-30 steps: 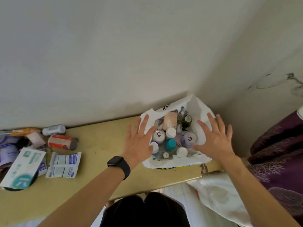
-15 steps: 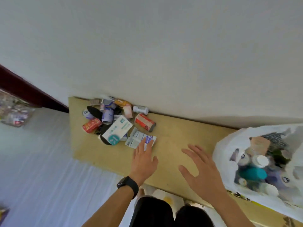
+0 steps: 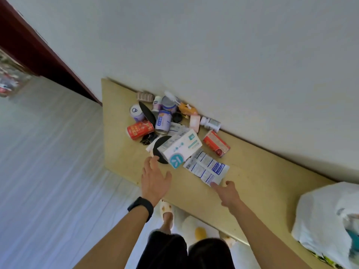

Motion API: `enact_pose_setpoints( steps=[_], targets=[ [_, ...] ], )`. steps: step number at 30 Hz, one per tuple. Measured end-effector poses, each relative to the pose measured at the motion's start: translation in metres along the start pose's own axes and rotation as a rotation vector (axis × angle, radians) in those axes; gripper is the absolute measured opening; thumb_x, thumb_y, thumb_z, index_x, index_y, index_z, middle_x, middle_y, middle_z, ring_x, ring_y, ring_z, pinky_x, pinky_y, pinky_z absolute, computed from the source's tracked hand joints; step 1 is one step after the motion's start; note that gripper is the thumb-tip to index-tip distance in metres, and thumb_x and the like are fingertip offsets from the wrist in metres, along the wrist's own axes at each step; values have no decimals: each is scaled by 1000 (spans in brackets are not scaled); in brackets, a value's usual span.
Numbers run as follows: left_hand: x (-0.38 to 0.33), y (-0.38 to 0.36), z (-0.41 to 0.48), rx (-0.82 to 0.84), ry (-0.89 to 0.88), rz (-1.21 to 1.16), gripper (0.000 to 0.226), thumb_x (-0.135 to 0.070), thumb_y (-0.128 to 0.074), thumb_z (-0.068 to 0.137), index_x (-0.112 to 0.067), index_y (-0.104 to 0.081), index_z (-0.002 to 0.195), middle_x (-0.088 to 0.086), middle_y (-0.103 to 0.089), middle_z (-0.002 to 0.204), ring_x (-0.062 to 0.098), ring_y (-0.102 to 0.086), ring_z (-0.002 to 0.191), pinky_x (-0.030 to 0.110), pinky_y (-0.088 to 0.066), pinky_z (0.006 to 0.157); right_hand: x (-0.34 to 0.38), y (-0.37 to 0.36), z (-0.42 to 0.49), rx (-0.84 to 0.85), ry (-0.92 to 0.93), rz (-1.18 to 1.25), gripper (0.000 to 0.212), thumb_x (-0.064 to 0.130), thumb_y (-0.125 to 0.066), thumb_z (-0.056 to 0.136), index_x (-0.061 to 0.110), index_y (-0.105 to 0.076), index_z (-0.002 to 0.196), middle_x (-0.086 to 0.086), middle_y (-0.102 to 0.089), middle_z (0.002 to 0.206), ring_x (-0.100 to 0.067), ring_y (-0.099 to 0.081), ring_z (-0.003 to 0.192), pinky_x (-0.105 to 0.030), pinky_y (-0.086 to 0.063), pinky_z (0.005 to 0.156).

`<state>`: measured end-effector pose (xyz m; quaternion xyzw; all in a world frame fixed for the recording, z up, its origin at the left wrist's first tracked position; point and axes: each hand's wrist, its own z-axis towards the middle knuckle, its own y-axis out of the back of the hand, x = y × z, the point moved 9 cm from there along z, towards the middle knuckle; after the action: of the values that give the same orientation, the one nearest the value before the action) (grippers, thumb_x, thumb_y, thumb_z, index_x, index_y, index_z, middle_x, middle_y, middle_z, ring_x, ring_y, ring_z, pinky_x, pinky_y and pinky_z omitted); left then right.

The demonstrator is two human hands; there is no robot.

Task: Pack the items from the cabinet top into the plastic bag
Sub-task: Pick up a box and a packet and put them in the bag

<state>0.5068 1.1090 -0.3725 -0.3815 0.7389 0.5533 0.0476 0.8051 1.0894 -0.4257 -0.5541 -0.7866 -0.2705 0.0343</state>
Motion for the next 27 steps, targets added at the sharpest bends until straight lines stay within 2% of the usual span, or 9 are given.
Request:
enact_pose_setpoints(
  steps=[3,8,11,13,16,18,22,25,27],
  targets=[
    [-19,14,27,-16,-142,36,75,-44,-66,81,-23,-29,144,5,-27,152,28,-35,136,45,-38,108,9,-8,17,-82,-78,180,51,36,-66,91,3,-50,126,-13,-56,105,-30,-52,91,-55,-50,89],
    [-55,6,58,82,-383,317,93,-58,-63,83,-26,-12,154,11,-17,160,29,-19,147,44,-24,117,10,-20,20,-151,-144,386,19,16,-55,96,8,-52,113,-12,-58,111,-28,-54,98,-43,-51,88],
    [-70,-4,69,117,-427,467,100,-60,-63,82,-29,-3,156,15,-18,159,36,-21,145,48,-26,116,8,-16,2,-196,-93,517,18,11,-50,96,9,-53,113,-11,-62,108,-27,-60,95,-44,-54,87],
    [-80,-15,70,150,-494,623,103,-62,-61,84,-32,6,155,18,-10,160,41,-26,141,51,-31,112,5,-11,-21,-238,-35,600,16,12,-49,96,10,-56,110,-11,-63,106,-26,-62,93,-44,-55,84],
    [-90,-30,70,201,-587,768,103,-64,-59,85,-37,14,153,20,2,161,44,-45,121,48,-46,93,-6,-2,-59,-305,34,689,14,11,-47,97,17,-58,104,-11,-64,104,-24,-62,92,-44,-56,83],
    [-93,-38,69,237,-618,808,100,-60,-59,85,-40,14,152,20,4,161,45,-50,113,45,-49,84,-15,3,-80,-327,53,741,18,10,-46,97,19,-58,106,-9,-64,105,-25,-63,94,-46,-57,83],
    [-98,-35,76,272,-542,715,97,-51,-59,80,-45,6,152,17,-14,155,42,-52,106,39,-53,74,-28,25,-110,-368,92,827,21,7,-46,95,16,-60,108,-11,-68,107,-30,-66,99,-50,-58,84],
    [-100,-18,85,352,-447,484,103,-53,-67,75,-43,-1,153,14,-30,148,39,-54,114,41,-50,82,-40,49,-130,-412,105,909,21,5,-48,95,15,-64,104,-12,-72,102,-33,-68,95,-53,-57,87],
    [-99,-3,93,403,-358,268,104,-47,-75,72,-42,-8,152,13,-34,145,39,-54,116,41,-49,83,-50,67,-143,-444,117,974,23,5,-47,95,15,-66,102,-8,-75,97,-32,-69,92,-50,-57,84]
  ],
)
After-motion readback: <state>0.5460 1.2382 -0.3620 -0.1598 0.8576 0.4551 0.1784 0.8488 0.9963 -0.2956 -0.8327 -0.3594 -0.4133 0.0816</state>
